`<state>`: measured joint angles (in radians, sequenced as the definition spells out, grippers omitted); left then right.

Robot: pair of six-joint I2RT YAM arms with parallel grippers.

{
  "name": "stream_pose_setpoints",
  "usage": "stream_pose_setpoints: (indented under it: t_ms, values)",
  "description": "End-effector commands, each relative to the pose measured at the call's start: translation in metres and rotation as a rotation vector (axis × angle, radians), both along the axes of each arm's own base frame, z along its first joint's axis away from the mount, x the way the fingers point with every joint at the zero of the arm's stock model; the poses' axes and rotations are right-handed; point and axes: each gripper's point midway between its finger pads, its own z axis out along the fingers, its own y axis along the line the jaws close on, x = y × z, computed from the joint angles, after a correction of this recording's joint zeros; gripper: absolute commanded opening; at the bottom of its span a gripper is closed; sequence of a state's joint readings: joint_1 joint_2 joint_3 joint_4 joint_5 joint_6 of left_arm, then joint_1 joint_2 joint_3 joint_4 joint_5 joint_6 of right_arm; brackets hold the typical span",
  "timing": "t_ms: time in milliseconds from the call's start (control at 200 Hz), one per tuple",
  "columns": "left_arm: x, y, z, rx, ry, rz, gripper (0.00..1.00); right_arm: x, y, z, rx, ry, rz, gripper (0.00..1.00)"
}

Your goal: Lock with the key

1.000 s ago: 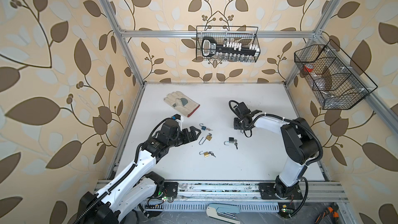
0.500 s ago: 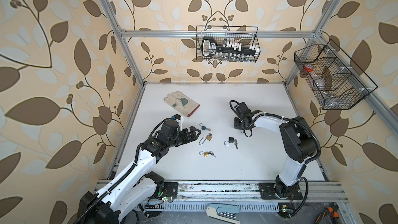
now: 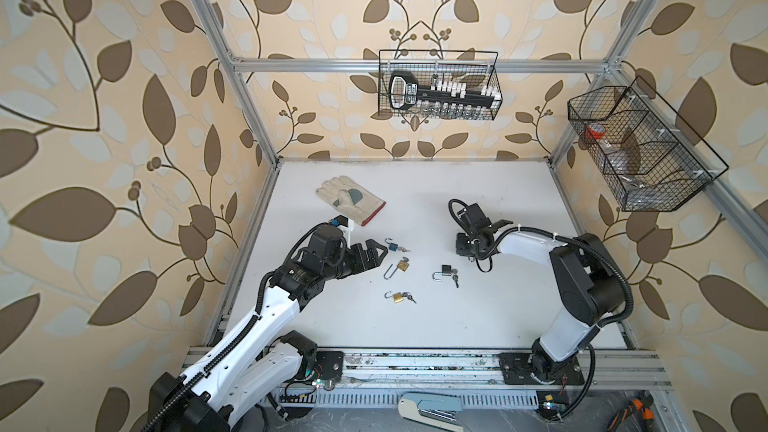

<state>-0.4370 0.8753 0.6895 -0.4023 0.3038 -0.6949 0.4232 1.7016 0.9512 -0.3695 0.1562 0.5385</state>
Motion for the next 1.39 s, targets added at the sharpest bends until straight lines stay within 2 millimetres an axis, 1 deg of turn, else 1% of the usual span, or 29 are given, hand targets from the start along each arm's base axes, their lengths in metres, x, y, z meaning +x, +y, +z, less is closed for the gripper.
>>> stream_pose_setpoints:
  t_ms: [0,75,125,180,225,280,350,450,530,580,635,680,750,830,890,960,1015,1055,1170,1255,1320,1365,1390]
  values:
    - [0.008,0.004,0.034,0.020,-0.092,0.001,0.99,0.000,-0.002,0.037,0.032,-0.100,0.007,0.13]
    - [0.010,0.005,0.049,0.029,-0.130,-0.006,0.99,0.002,0.002,0.069,0.075,-0.196,0.041,0.07]
    - [0.012,0.004,0.060,0.031,-0.159,-0.015,0.99,0.003,0.007,0.094,0.113,-0.271,0.075,0.02]
    - [0.015,0.003,0.072,0.035,-0.190,-0.021,0.99,0.002,0.014,0.123,0.163,-0.355,0.118,0.01]
    - [0.018,0.001,0.083,0.034,-0.219,-0.032,0.99,0.000,0.022,0.152,0.220,-0.439,0.171,0.00]
    - [0.022,-0.001,0.097,0.036,-0.256,-0.044,0.99,-0.004,0.031,0.183,0.282,-0.532,0.233,0.00]
    - [0.027,-0.005,0.117,0.028,-0.307,-0.057,0.99,-0.010,0.037,0.223,0.337,-0.650,0.286,0.00]
    - [0.031,-0.011,0.146,0.019,-0.391,-0.094,0.99,-0.016,0.044,0.263,0.396,-0.802,0.349,0.00]
    - [0.030,-0.016,0.169,0.012,-0.466,-0.138,0.99,-0.022,0.044,0.290,0.431,-0.887,0.375,0.00]
    - [0.028,-0.019,0.183,0.009,-0.515,-0.170,0.99,-0.029,0.051,0.303,0.438,-0.911,0.451,0.00]
    - [0.025,-0.021,0.199,0.009,-0.564,-0.198,0.99,-0.046,0.073,0.312,0.455,-0.927,0.650,0.00]
    - [0.022,-0.023,0.209,0.012,-0.597,-0.221,0.99,-0.057,0.085,0.318,0.477,-0.931,0.768,0.00]
    - [0.016,-0.026,0.222,0.005,-0.637,-0.255,0.96,-0.076,0.104,0.320,0.518,-0.912,0.956,0.00]
    - [0.003,-0.035,0.237,-0.042,-0.698,-0.336,0.92,-0.093,0.120,0.324,0.584,-0.874,1.105,0.00]
    - [-0.013,-0.044,0.246,-0.092,-0.744,-0.428,0.91,-0.106,0.128,0.331,0.634,-0.864,1.192,0.00]
    - [-0.027,-0.051,0.251,-0.140,-0.769,-0.510,0.87,-0.116,0.134,0.337,0.686,-0.860,1.258,0.00]
    - [-0.034,-0.055,0.253,-0.175,-0.773,-0.553,0.83,-0.124,0.139,0.342,0.731,-0.849,1.302,0.00]
    - [-0.037,-0.057,0.254,-0.193,-0.776,-0.571,0.80,-0.125,0.141,0.344,0.751,-0.839,1.311,0.00]
    - [-0.035,-0.062,0.252,-0.221,-0.761,-0.591,0.74,-0.133,0.149,0.348,0.818,-0.797,1.369,0.00]
    - [-0.036,-0.069,0.254,-0.262,-0.752,-0.627,0.70,-0.140,0.156,0.349,0.848,-0.774,1.403,0.00]
    - [-0.037,-0.074,0.255,-0.285,-0.749,-0.656,0.68,-0.140,0.159,0.347,0.858,-0.759,1.411,0.00]
    - [-0.037,-0.078,0.254,-0.291,-0.746,-0.673,0.65,-0.137,0.161,0.348,0.858,-0.753,1.401,0.00]
    - [-0.037,-0.080,0.253,-0.289,-0.744,-0.678,0.64,-0.132,0.161,0.348,0.844,-0.754,1.379,0.00]
